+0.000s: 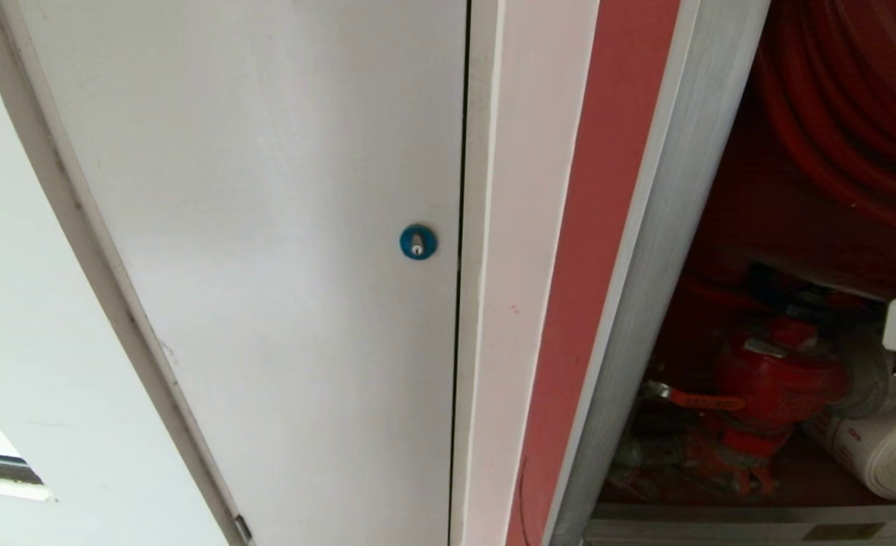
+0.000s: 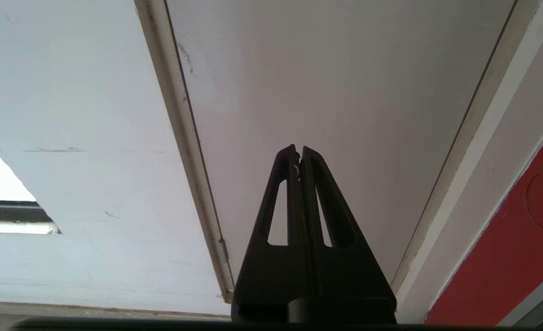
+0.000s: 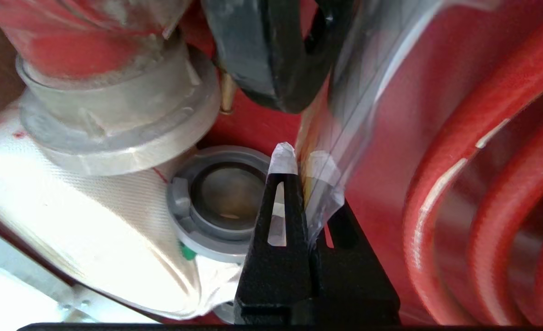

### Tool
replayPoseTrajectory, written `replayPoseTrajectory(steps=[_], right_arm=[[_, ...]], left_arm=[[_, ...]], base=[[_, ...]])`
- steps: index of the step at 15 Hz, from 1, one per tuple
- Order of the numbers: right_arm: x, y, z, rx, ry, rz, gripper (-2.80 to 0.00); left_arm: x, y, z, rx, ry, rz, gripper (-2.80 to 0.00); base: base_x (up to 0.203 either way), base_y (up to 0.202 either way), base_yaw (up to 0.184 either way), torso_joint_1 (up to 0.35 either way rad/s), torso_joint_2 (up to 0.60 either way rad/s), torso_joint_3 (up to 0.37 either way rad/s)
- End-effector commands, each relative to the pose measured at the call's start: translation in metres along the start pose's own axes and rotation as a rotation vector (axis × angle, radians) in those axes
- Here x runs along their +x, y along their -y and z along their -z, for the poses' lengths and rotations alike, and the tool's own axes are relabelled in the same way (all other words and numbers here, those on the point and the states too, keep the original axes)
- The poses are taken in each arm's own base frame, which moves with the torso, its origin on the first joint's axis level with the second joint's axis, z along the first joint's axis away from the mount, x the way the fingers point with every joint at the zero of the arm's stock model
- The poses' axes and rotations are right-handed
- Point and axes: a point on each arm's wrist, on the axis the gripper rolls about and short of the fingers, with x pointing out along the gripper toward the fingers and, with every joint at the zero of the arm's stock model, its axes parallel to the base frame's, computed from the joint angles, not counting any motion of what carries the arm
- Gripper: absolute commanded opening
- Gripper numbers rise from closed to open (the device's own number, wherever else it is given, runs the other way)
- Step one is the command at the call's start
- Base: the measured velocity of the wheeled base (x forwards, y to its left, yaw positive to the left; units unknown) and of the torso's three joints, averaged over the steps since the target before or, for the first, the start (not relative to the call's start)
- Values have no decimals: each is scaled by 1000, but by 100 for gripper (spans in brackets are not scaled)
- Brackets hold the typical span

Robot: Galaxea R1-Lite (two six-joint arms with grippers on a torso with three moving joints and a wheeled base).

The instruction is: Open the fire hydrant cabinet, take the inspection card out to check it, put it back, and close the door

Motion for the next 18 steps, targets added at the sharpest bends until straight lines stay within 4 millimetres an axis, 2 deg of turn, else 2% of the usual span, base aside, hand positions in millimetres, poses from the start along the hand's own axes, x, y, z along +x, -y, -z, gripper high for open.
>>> replayPoseTrajectory(steps=[1, 6, 11, 18], right_arm=[[-5, -3, -1, -14, -13, 25, -280], [-27, -7, -3, -42, -26, 86, -280], [-75, -13, -9, -54, -47, 202, -280], [-124, -37, -19, -26, -50, 318, -280]], left_arm=[[0, 0, 2, 0, -4, 0, -280], [0, 0, 2, 0, -5, 1, -280], [0, 0, 2, 0, -4, 1, -280], [0, 0, 2, 0, -4, 0, -280]], base=[[0, 0, 0, 0, 0, 0], [0, 0, 0, 0, 0, 0], [0, 0, 0, 0, 0, 0], [0, 0, 0, 0, 0, 0]])
